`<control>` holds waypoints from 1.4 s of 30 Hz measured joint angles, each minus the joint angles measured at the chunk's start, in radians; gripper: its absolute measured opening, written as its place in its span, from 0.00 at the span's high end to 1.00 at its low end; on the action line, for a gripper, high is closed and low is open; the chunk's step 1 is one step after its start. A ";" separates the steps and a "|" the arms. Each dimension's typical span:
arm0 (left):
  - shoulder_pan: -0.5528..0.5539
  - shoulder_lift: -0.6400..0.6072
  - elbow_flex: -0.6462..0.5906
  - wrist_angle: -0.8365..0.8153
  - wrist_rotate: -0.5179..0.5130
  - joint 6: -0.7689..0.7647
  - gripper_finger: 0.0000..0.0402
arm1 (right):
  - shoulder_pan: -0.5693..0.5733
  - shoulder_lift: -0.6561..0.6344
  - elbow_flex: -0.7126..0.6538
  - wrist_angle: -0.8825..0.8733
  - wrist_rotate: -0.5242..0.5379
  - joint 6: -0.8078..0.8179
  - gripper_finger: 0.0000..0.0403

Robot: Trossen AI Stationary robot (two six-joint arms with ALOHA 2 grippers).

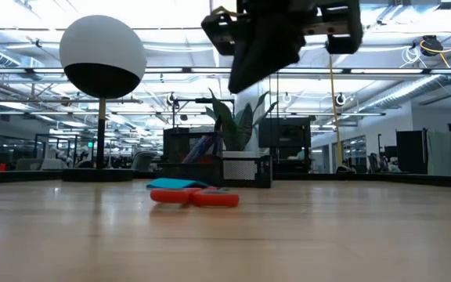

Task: Pick and place office supplies into organizer
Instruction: Put the red scissors into the desk organizer

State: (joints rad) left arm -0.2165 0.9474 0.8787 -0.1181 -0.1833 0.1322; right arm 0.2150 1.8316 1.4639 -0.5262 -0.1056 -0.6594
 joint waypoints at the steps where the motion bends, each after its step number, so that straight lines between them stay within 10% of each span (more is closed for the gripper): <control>1: -0.002 0.001 0.000 -0.024 0.000 -0.005 0.91 | 0.001 0.001 -0.001 -0.009 -0.004 0.006 1.00; 15: -0.024 0.218 0.000 -0.254 0.001 -0.005 0.91 | -0.010 -0.035 -0.126 0.119 0.215 0.119 1.00; 26: -0.068 0.254 0.000 -0.247 -0.006 0.060 0.91 | -0.009 -0.097 -0.296 0.359 -0.053 0.109 0.99; 42: 0.016 0.241 0.130 -0.226 -0.038 0.198 0.91 | 0.048 0.046 -0.078 0.095 0.056 -0.043 0.62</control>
State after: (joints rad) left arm -0.2003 1.1879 1.0084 -0.3437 -0.2210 0.3297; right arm 0.2634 1.8776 1.3857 -0.4308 -0.0497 -0.7024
